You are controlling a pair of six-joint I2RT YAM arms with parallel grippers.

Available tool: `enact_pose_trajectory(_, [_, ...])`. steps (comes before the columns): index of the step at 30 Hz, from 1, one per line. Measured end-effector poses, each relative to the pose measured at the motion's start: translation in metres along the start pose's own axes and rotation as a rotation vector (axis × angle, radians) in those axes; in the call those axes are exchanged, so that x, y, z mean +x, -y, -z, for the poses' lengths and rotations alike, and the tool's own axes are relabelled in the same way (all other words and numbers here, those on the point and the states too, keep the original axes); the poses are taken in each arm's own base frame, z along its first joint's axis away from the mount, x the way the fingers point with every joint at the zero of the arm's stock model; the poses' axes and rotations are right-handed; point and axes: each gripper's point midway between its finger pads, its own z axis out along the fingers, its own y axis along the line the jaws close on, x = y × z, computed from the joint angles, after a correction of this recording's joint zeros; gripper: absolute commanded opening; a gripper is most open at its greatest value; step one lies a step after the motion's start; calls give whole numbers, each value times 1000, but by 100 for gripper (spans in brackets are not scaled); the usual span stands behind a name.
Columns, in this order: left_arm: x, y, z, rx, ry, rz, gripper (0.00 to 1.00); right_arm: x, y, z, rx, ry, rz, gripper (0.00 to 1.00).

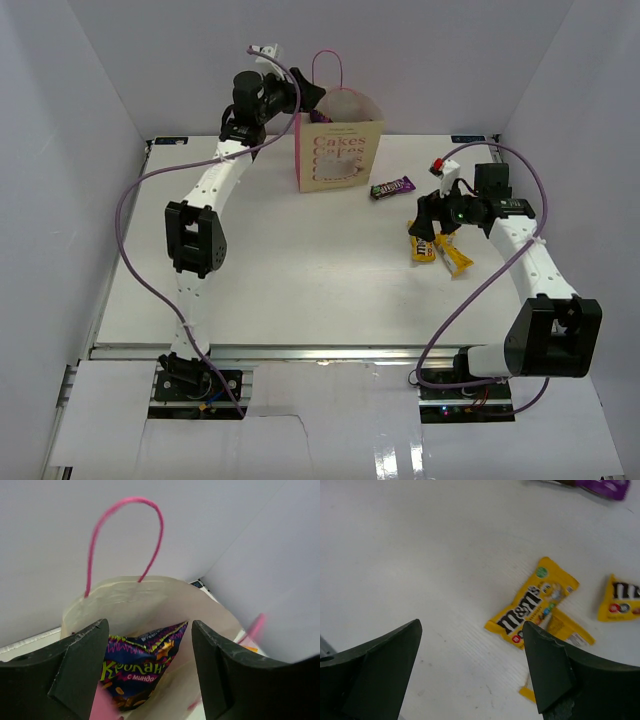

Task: Place the snacks into the paper bag

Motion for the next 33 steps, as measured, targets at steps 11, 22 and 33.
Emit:
enact_pose_trajectory(11, [-31,39,147,-229,-23,-89,98,64,128,34,720,-108,-584,92])
enact_pose_trajectory(22, [72,52,335,-405,-43,29,98,86,198,-18,767,-71,-873,92])
enact_pose_trajectory(33, [136,67,396,-420,-25,249,98,80,230,-45,762,-10,-939,50])
